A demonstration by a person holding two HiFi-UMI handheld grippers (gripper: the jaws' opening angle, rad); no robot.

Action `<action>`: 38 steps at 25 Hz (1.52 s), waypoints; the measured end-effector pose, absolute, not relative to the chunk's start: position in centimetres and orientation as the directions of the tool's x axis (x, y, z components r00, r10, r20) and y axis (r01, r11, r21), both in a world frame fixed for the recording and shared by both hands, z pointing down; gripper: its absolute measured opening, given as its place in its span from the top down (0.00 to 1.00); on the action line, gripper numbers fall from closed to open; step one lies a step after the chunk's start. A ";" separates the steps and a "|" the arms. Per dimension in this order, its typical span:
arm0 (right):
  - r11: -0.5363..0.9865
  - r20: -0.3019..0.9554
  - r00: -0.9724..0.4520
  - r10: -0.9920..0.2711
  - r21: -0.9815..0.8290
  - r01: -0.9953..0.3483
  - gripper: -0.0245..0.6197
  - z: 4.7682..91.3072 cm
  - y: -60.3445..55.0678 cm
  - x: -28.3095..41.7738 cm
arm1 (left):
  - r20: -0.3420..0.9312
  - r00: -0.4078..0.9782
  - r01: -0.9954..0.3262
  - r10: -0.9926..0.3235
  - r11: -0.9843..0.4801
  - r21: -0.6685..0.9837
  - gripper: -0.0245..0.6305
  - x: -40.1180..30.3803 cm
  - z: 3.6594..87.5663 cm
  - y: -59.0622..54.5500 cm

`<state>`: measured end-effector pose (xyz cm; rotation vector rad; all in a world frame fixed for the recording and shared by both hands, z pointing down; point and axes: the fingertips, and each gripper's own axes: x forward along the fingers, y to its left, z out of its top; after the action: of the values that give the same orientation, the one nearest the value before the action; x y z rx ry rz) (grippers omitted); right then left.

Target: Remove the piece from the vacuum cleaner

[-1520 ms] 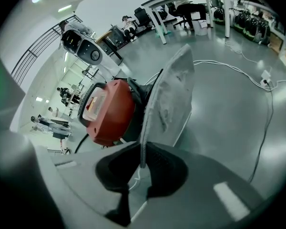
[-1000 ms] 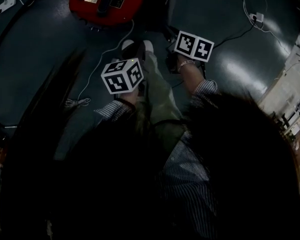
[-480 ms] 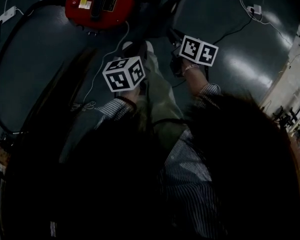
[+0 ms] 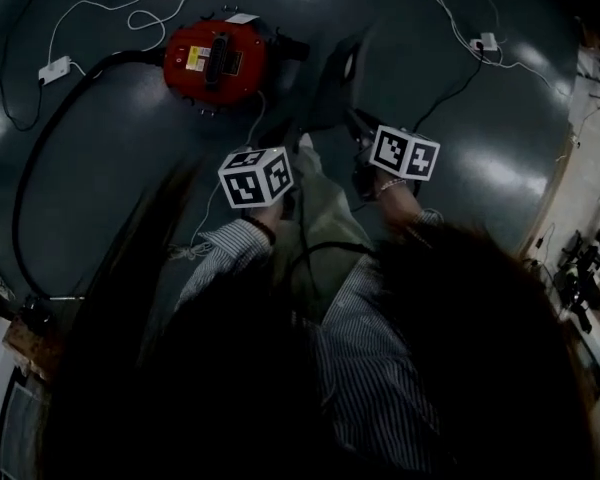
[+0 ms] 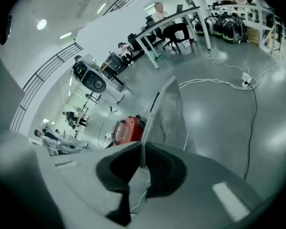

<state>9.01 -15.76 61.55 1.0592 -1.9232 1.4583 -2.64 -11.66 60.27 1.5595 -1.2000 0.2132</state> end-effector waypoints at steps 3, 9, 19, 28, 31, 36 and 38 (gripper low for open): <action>0.142 0.735 -0.599 -0.320 -0.587 -0.797 0.92 56.4 -15.8 9.0 | 0.662 0.497 -0.767 -0.561 0.073 0.637 0.95 -2.2 56.2 -11.4; 0.213 0.668 -0.656 -0.352 -0.626 -0.751 0.92 47.7 -15.5 7.8 | 0.638 0.536 -0.778 -0.553 -0.032 0.627 0.95 -1.8 47.9 -11.0; 0.317 0.527 -0.736 -0.424 -0.675 -0.666 0.92 36.8 -15.7 4.3 | 0.531 0.551 -0.718 -0.643 -0.042 0.695 0.95 -2.3 39.0 -11.9; 0.362 0.483 -0.772 -0.413 -0.691 -0.626 0.92 34.8 -14.8 2.6 | 0.501 0.482 -0.693 -0.719 0.036 0.720 0.95 -5.6 37.8 -12.3; 0.366 0.471 -0.785 -0.403 -0.703 -0.609 0.92 34.6 -14.8 2.2 | 0.497 0.469 -0.700 -0.730 0.035 0.713 0.95 -6.1 37.5 -12.4; 0.366 0.469 -0.786 -0.404 -0.704 -0.608 0.92 34.4 -14.6 2.5 | 0.495 0.476 -0.710 -0.726 0.014 0.704 0.95 -5.7 37.2 -12.2; 0.373 0.467 -0.786 -0.404 -0.701 -0.608 0.92 34.3 -14.6 2.7 | 0.505 0.482 -0.722 -0.716 0.002 0.692 0.95 -5.5 37.2 -12.2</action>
<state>2.67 -14.65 34.34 0.9062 -2.4155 1.3742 -5.46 -12.24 37.20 1.7140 -1.2349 0.0066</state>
